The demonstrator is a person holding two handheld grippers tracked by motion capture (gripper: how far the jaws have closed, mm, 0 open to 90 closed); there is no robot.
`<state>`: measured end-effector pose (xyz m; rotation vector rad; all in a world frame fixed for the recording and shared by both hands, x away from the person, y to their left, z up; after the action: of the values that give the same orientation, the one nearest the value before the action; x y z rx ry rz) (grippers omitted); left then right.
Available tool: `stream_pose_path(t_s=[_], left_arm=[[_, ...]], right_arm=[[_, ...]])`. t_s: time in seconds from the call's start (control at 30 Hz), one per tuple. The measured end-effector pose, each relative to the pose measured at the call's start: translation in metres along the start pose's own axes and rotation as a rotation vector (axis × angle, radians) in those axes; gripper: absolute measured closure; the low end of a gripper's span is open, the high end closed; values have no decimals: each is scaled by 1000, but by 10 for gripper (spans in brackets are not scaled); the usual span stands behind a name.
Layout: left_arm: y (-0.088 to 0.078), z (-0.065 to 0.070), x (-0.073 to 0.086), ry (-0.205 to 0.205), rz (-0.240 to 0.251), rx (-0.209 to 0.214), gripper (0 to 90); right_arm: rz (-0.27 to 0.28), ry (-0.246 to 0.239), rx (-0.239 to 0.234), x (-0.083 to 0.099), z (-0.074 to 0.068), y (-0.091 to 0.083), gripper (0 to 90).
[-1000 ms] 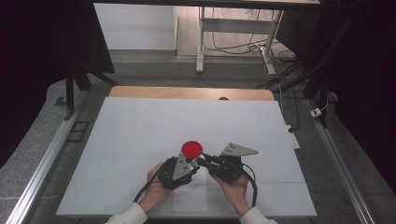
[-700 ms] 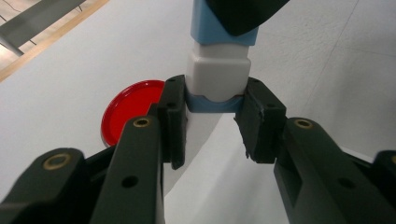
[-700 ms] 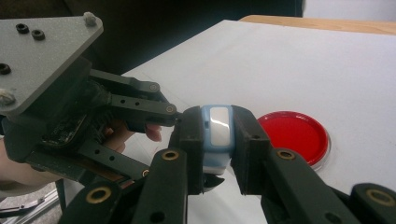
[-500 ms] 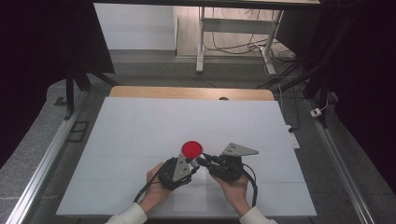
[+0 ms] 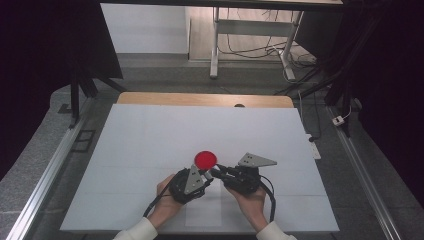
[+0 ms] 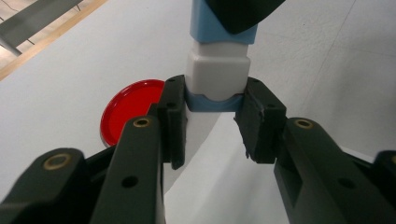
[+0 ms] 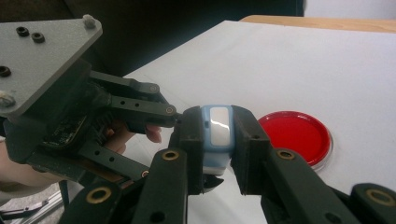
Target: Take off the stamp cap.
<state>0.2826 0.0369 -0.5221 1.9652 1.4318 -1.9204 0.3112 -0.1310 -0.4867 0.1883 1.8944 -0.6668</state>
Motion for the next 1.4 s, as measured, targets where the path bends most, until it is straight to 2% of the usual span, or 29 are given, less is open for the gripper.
stream_pose_path(t_s=[0.17, 0.33, 0.73, 1.4], left_arm=[[0, 0, 0, 0, -2, 7, 606], [0, 0, 1, 3, -11, 3, 629], [2, 0, 3, 16, -34, 0, 621], [3, 2, 6, 27, -37, -15, 659]], right_arm=[[9, -2, 5, -1, 0, -1, 756], [8, 7, 4, 1, 0, 0, 756], [10, 3, 15, 3, -1, 0, 756], [5, -1, 27, 4, -1, 1, 756]])
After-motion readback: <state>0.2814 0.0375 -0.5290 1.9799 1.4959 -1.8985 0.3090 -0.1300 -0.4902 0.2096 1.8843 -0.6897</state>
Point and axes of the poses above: each handheld gripper's, and its own axes: y roughly forward along the jaws, x roughly out of its underside, z roughly to its right, the point moved 3 cm from there along y, roughly forward along the jaws, and after that the axes turned 1 degree about y, right-handed, at the moved point
